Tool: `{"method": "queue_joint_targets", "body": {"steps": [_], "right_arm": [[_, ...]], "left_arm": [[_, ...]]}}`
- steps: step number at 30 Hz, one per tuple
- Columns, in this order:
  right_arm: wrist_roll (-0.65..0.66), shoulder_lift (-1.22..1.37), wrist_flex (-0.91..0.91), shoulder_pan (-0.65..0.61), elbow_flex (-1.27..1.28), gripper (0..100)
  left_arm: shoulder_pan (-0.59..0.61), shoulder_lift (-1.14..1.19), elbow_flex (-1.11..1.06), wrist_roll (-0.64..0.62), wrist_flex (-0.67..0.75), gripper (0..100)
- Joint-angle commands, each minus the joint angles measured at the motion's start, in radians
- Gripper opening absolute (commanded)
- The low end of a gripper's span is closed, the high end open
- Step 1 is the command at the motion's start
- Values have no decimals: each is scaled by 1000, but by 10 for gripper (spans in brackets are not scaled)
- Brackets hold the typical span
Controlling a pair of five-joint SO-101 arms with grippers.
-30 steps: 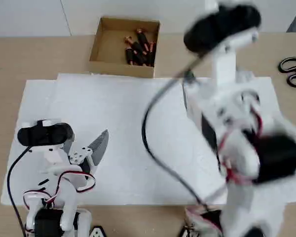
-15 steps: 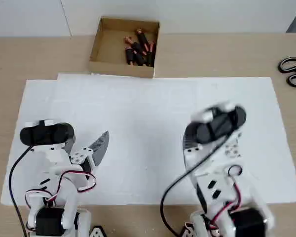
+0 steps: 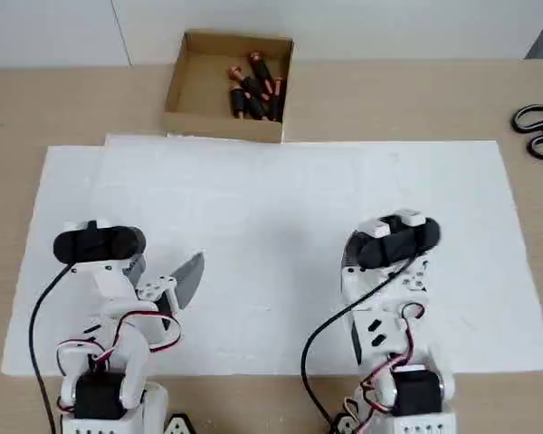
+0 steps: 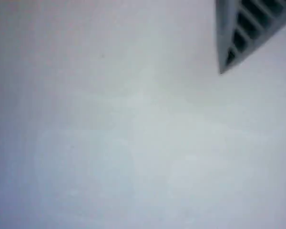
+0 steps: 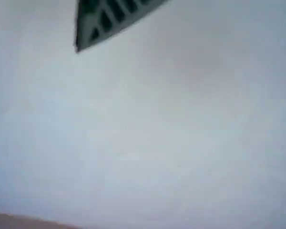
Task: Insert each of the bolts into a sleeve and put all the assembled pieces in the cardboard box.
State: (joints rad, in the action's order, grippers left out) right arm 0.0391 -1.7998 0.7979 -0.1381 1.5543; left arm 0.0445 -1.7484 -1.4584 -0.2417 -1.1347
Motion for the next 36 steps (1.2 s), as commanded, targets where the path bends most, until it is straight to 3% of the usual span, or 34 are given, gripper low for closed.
{"method": "queue_joint_targets", "body": {"steps": [1,13,22,36], "right_arm": [[9,-16,-67,35,60,250],[6,-10,-124,48,129,250],[5,-13,119,44,129,249],[5,-13,127,42,129,249]], "left_arm": [[5,-8,-4,3,6,313],[5,-8,-159,0,103,313],[3,-8,-159,-2,104,313],[3,-8,-160,-2,104,313]]}}
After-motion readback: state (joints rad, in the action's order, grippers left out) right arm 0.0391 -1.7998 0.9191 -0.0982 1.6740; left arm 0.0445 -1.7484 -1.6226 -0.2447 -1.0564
